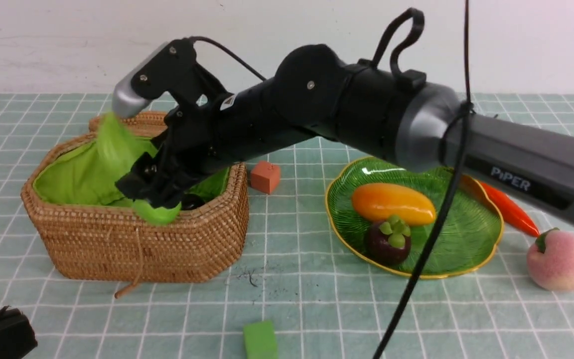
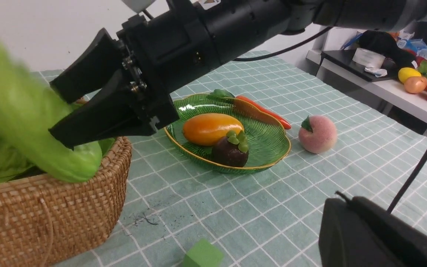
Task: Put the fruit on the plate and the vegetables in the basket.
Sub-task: Take a chayote with your right arm and place it on the basket on the left, then grab a peach with your right arm and put it on the plate on the right
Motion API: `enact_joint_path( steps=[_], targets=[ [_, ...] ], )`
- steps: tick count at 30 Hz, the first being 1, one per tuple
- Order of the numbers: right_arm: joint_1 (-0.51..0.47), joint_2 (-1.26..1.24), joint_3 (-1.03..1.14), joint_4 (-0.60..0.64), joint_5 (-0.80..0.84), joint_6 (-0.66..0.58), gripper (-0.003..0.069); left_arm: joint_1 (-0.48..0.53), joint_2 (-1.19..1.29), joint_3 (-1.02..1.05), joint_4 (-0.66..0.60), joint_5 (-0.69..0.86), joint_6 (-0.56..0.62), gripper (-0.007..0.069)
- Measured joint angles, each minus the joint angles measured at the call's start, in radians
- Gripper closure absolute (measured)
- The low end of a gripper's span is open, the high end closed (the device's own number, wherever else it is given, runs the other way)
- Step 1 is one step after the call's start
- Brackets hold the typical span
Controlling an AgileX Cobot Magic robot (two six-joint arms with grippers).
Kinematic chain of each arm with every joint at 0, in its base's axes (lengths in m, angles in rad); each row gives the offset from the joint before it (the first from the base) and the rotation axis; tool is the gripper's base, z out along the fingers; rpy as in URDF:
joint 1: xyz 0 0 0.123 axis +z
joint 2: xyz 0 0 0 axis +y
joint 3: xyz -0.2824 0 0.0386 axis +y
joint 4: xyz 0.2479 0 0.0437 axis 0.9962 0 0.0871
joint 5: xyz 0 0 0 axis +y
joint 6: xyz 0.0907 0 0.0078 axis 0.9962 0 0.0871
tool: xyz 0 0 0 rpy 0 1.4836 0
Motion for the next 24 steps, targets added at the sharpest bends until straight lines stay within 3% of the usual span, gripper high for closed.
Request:
enact_joint_path(
  steps=[2, 4, 8, 9, 11, 13, 14, 15, 16, 17, 18, 19, 24],
  targets=[
    [-0.004, -0.015, -0.002, -0.034, 0.021, 0.038, -0.0013, 0.0, 0.0, 0.0, -0.001, 0.0, 0.0, 0.0634],
    [-0.012, -0.065, -0.004, -0.145, 0.106, 0.169, 0.0, 0.0, 0.0, 0.0, -0.002, 0.0, 0.0, 0.0634],
    [-0.039, -0.192, -0.01, -0.432, 0.34, 0.445, 0.0114, 0.0, 0.0, 0.0, -0.002, 0.0, 0.002, 0.0634],
    [-0.043, -0.204, -0.01, -0.449, 0.353, 0.472, 0.0131, 0.0, 0.0, 0.0, -0.002, 0.0, 0.002, 0.0634],
    [-0.07, -0.25, -0.012, -0.605, 0.48, 0.584, 0.0218, 0.0, 0.0, 0.0, -0.002, 0.0, 0.003, 0.0634],
    [-0.135, -0.287, -0.014, -0.794, 0.61, 0.712, 0.0364, 0.0, 0.0, 0.0, -0.002, 0.0, 0.004, 0.0634],
    [-0.141, -0.288, -0.014, -0.814, 0.624, 0.719, 0.0376, 0.0, 0.0, 0.0, -0.002, 0.0, 0.004, 0.0634],
    [-0.194, -0.29, -0.014, -0.862, 0.651, 0.766, 0.0467, 0.0, 0.0, 0.0, -0.002, 0.0, 0.004, 0.0634],
    [-0.209, -0.29, -0.013, -0.869, 0.653, 0.775, 0.0488, 0.0, 0.0, 0.0, -0.002, 0.0, 0.004, 0.0634],
    [-0.262, -0.298, 0.005, -0.871, 0.657, 0.8, 0.0567, 0.0, 0.0, 0.0, -0.002, 0.002, 0.004, 0.0633],
    [-0.278, -0.299, 0.009, -0.869, 0.657, 0.802, 0.0575, 0.0, 0.0, 0.0, -0.002, 0.002, 0.004, 0.0633],
    [-0.35, -0.322, 0.067, -0.836, 0.657, 0.811, 0.0641, 0.0, 0.0, 0.0, -0.002, 0.003, 0.004, 0.0633],
    [-0.538, -0.416, 0.282, -0.754, 0.654, 0.82, 0.0673, 0.0, 0.0, 0.0, -0.002, 0.003, 0.004, 0.063]
  ],
)
